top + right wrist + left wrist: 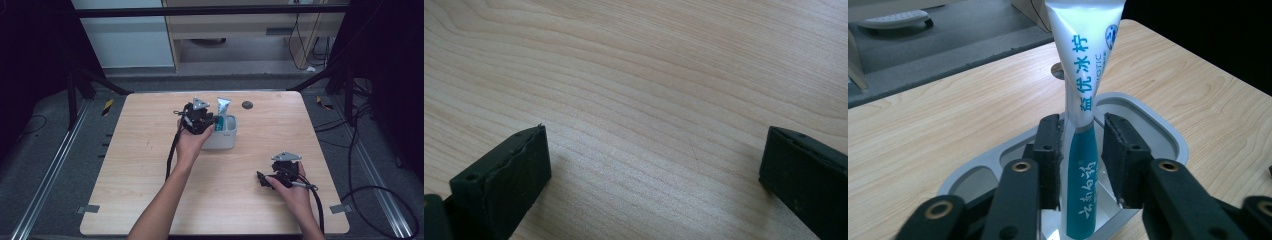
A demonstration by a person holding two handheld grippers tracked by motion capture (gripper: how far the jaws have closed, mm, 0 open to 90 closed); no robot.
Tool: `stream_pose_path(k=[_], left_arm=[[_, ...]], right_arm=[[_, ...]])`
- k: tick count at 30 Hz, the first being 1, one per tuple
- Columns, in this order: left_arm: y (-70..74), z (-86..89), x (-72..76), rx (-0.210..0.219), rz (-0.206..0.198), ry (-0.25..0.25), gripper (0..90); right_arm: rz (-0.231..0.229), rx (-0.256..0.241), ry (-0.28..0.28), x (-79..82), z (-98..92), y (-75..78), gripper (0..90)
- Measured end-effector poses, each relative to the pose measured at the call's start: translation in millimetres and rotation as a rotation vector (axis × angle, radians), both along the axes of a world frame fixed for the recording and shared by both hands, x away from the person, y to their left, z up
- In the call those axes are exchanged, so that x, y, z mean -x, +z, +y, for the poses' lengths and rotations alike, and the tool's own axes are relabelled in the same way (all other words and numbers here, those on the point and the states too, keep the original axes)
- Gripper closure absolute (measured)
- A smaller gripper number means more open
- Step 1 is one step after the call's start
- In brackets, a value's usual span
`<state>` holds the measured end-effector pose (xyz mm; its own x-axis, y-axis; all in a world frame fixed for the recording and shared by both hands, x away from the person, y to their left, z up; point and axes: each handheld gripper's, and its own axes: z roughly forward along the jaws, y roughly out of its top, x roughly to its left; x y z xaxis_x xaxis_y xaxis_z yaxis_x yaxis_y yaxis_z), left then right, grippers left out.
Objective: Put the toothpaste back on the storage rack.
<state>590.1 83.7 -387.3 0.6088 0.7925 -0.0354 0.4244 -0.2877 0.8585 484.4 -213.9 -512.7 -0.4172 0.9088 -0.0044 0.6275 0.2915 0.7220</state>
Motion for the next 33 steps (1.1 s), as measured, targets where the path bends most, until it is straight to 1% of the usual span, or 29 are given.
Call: stream_pose_path(k=[3,7,12,13,16,18,19,20,21,22,24,28,31,33], left_arm=[[3.4,3.6,2.6,-0.006,-0.013,0.007,61.5],[5.5,7.4,3.1,-0.01,-0.013,0.008,55.2],[7.1,10.7,3.9,-0.023,-0.02,0.013,42.1],[7.3,11.0,4.2,-0.022,-0.021,0.012,40.7],[8.8,13.3,5.6,-0.031,-0.024,0.004,36.0],[9.6,14.9,6.7,-0.018,-0.023,-0.002,33.1],[10.4,16.5,7.4,-0.024,-0.023,-0.007,31.3],[10.7,17.2,8.5,-0.02,-0.02,-0.01,29.1],[11.3,18.5,9.5,-0.03,-0.019,-0.011,26.6],[12.2,20.0,10.8,-0.039,-0.023,-0.007,25.3],[13.8,23.0,12.5,-0.041,-0.02,-0.006,22.5],[17.1,29.5,15.8,-0.035,-0.006,-0.007,16.0],[19.6,34.9,19.4,-0.05,-0.011,0.002,13.0],[20.3,38.7,21.7,-0.035,-0.006,0.002,11.2]], right_arm=[[0.0,0.0,0.0,0.0,0.0,0.0,0.4],[0.0,0.0,0.0,0.0,0.0,0.0,0.4],[0.0,0.0,0.0,0.0,0.0,0.0,0.4],[0.0,0.0,0.0,0.0,0.0,0.0,0.4],[0.0,0.0,0.0,0.0,0.0,0.0,0.4],[0.0,0.0,0.0,0.0,0.0,0.0,0.4],[0.0,0.0,0.0,0.0,0.0,0.0,0.4],[0.0,0.0,0.0,0.0,0.0,0.0,0.4],[0.0,0.0,0.0,0.0,0.0,0.0,0.4],[0.0,0.0,0.0,0.0,0.0,0.0,0.4],[0.0,0.0,0.0,0.0,0.0,0.0,0.3],[0.0,0.0,0.0,0.0,0.0,0.1,0.4],[0.0,0.0,0.0,0.0,0.0,0.0,0.4],[0.0,0.0,0.0,0.0,0.0,0.0,0.4]])
